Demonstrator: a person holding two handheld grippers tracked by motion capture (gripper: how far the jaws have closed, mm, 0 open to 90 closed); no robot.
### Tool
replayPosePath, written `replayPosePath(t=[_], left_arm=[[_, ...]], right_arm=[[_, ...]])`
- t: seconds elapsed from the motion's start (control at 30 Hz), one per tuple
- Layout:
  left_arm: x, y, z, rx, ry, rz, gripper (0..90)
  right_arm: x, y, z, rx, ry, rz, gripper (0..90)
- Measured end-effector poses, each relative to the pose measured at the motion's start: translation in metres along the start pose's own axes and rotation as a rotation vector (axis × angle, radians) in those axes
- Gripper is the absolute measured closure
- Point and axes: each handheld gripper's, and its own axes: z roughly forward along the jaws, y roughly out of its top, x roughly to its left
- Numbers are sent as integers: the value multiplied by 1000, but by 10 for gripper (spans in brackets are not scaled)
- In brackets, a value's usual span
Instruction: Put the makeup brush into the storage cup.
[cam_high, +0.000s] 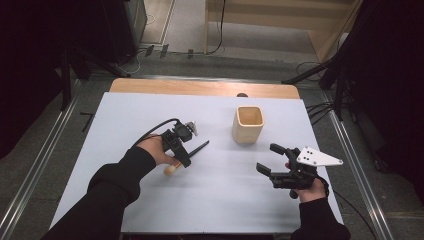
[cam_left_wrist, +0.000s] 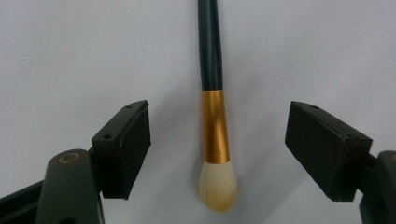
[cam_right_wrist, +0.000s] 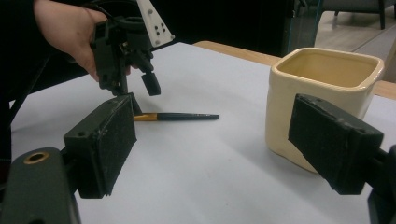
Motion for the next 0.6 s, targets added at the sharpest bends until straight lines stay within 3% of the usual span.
replayPosePath(t=[0.33,0.47,0.6], left_arm=[[-4,-2,19,38,21,-3,243],[-7,-4,24,48,71,-1,267],[-11,-4,23,55,81,-48,318]], right_arm=[[0,0,0,1,-4,-1,157],[1,0,0,-2,-1,-6,160],[0,0,0,5,-6,-9,160]])
